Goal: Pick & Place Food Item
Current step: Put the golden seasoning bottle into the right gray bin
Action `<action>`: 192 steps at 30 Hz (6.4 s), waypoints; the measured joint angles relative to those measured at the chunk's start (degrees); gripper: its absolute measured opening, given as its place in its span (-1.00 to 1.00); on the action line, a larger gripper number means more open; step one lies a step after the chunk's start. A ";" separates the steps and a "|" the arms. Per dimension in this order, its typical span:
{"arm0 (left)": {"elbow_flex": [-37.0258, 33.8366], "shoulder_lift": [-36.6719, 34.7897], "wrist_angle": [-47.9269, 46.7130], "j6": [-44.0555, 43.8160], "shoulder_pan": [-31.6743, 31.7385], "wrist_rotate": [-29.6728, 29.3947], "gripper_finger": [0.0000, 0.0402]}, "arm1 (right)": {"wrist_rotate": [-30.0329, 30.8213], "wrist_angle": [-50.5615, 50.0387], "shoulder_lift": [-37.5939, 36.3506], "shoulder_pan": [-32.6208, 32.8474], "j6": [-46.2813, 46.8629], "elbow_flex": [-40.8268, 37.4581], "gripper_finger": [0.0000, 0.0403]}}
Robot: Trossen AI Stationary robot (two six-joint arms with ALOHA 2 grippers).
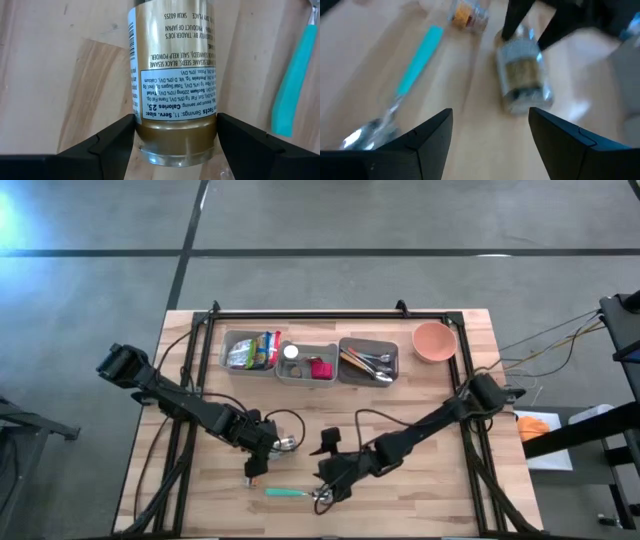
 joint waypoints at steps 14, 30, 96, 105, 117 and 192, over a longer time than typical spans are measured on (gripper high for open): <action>-0.15 0.04 8.67 2.23 0.39 -0.56 0.37 | 6.54 -2.34 9.27 -1.56 -10.94 11.65 0.29; -1.70 0.07 13.49 4.20 1.48 -1.51 0.37 | 1.15 -3.19 9.11 -2.87 -3.08 11.28 0.29; 1.09 -0.42 4.17 1.11 0.93 7.69 0.38 | -10.11 -16.75 8.72 -7.24 15.37 8.63 0.29; 1.09 -0.40 3.63 -0.90 0.90 7.43 0.38 | -9.83 -25.53 8.57 -7.17 17.90 11.32 0.29; 1.07 -0.42 3.63 -1.49 0.92 7.38 0.38 | -8.67 -28.52 8.46 -7.15 17.73 13.29 -0.20; 1.07 -0.44 3.41 -1.27 -0.02 8.61 0.38 | -8.31 -22.23 5.86 -6.51 14.27 12.98 0.93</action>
